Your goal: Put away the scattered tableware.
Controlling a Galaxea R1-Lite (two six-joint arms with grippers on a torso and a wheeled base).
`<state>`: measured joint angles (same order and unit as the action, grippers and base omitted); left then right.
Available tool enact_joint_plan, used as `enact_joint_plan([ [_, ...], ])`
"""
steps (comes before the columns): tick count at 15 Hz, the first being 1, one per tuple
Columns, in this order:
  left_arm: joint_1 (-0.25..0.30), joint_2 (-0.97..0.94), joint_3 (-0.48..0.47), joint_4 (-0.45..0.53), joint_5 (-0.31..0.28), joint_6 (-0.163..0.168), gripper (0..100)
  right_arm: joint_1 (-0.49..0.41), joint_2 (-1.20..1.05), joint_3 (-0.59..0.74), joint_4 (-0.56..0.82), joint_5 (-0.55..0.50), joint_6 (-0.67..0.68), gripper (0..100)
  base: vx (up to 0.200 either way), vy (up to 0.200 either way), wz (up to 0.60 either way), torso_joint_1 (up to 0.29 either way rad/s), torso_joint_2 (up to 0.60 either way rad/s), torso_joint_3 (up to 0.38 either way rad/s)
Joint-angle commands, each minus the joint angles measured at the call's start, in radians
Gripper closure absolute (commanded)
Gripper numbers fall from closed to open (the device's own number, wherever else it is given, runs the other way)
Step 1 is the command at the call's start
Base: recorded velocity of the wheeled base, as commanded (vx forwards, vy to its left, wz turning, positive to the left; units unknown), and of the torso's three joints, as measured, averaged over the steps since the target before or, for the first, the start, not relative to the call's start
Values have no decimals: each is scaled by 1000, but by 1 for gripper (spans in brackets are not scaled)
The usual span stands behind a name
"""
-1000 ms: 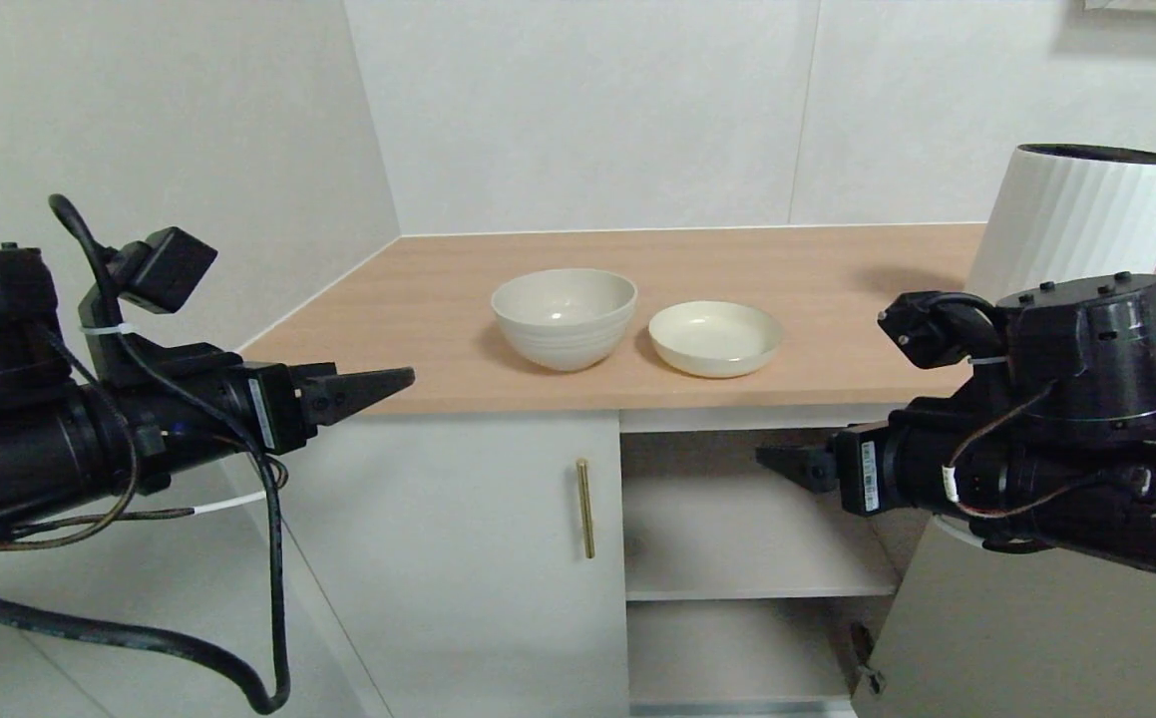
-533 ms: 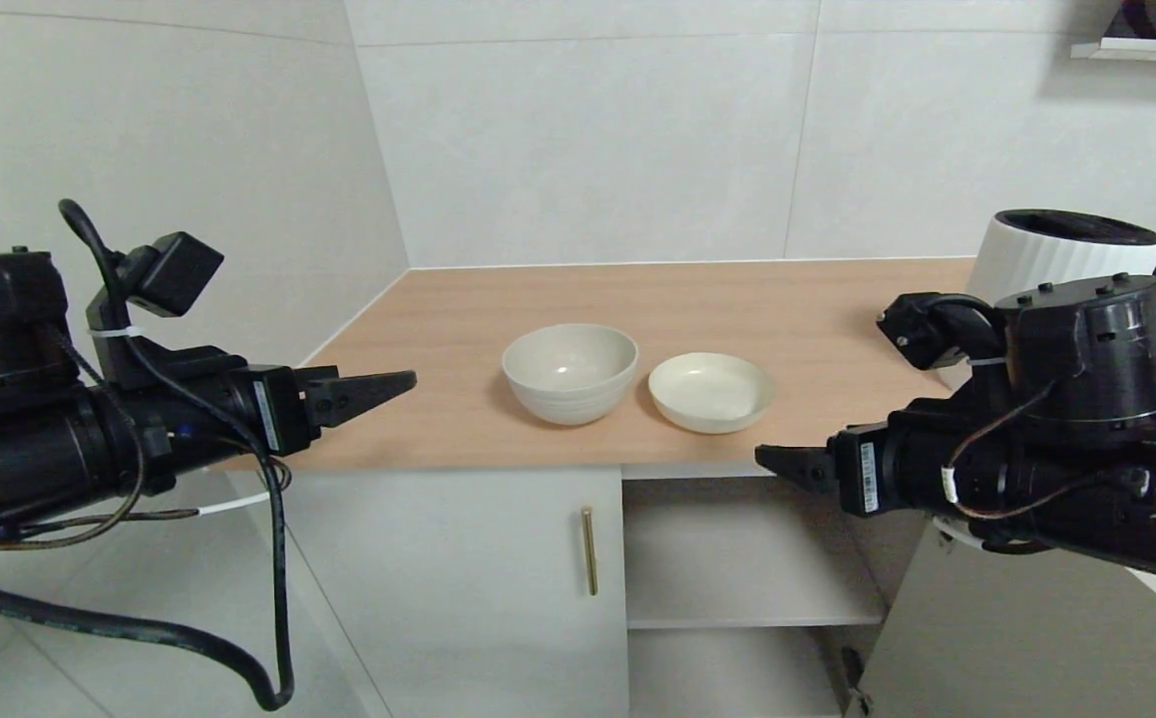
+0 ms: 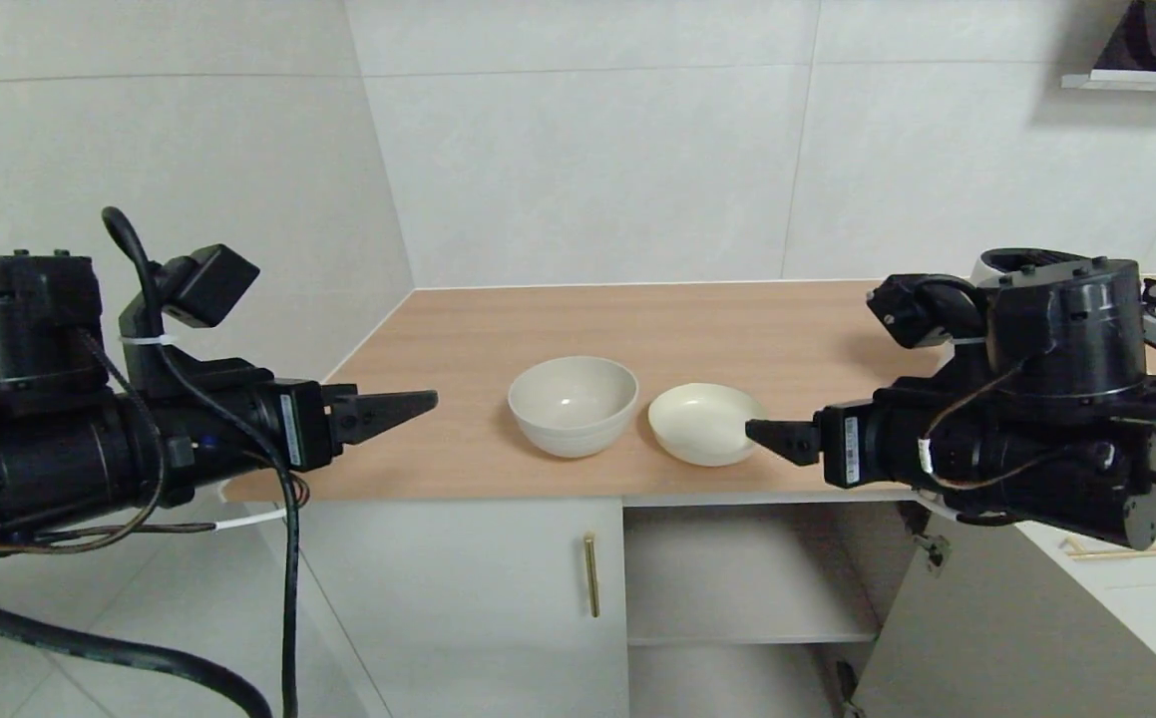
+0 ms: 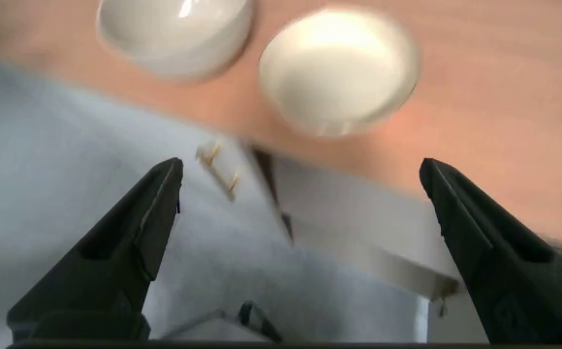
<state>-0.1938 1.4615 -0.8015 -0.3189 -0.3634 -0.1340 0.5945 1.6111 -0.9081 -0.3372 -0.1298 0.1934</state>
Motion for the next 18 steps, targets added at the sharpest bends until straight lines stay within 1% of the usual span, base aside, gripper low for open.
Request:
enact_joint_plan([
  [1, -44, 5, -128, 139, 1, -1, 0, -42, 84, -86, 7, 4, 0, 0, 0, 0, 0, 0, 0, 0],
  [2, -53, 8, -171, 196, 1, -1, 0, -45, 98, -104, 17, 1, 3, 0, 0, 0, 0, 0, 0, 0],
  [3, -72, 28, -301, 408, 0, -6, 0, -64, 124, -172, 112, -1, 34, 0, 0, 0, 0, 0, 0, 0],
  [4, -73, 49, -341, 489, -20, -18, 0, -68, 136, -227, 181, 1, 86, 0, 0, 0, 0, 0, 0, 0],
  [5, -76, 92, -358, 503, -20, -33, 0, -76, 151, -276, 244, -2, 136, 0, 0, 0, 0, 0, 0, 0],
  [6, -76, 123, -381, 501, -15, -98, 0, -79, 171, -318, 284, -4, 169, 0, 0, 0, 0, 0, 0, 0],
  [7, -82, 161, -415, 501, -15, -190, 0, -82, 197, -344, 288, -21, 189, 0, 0, 0, 0, 0, 0, 0],
  [8, -101, 207, -466, 501, -6, -308, 0, -87, 234, -384, 291, -76, 228, 0, 0, 0, 0, 0, 0, 0],
  [9, -104, 230, -482, 501, 4, -341, 0, -87, 253, -402, 291, -105, 248, 0, 0, 0, 0, 0, 0, 0],
  [10, -115, 298, -518, 501, 66, -400, 0, -87, 283, -425, 293, -143, 270, 0, 0, 0, 0, 0, 0, 0],
  [11, -116, 321, -527, 498, 89, -412, 0, -87, 285, -425, 291, -143, 271, 0, 0, 0, 0, 0, 0, 0],
  [12, -131, 393, -561, 477, 161, -472, 0, -87, 291, -425, 291, -145, 271, 0, 0, 0, 0, 0, 0, 0],
  [13, -138, 421, -573, 466, 185, -499, 0, -87, 291, -425, 291, -145, 271, 0, 0, 0, 0, 0, 0, 0],
  [14, -151, 470, -602, 462, 235, -529, 0, -87, 293, -422, 291, -145, 271, 0, 0, 0, 0, 0, 0, 0],
  [15, -154, 490, -608, 462, 253, -529, 0, -87, 293, -420, 290, -145, 271, 0, 0, 0, 0, 0, 0, 0],
  [18, -154, 504, -617, 460, 256, -530, 0, -87, 294, -420, 288, -149, 273, 0, 0, 0, 0, 0, 0, 0],
])
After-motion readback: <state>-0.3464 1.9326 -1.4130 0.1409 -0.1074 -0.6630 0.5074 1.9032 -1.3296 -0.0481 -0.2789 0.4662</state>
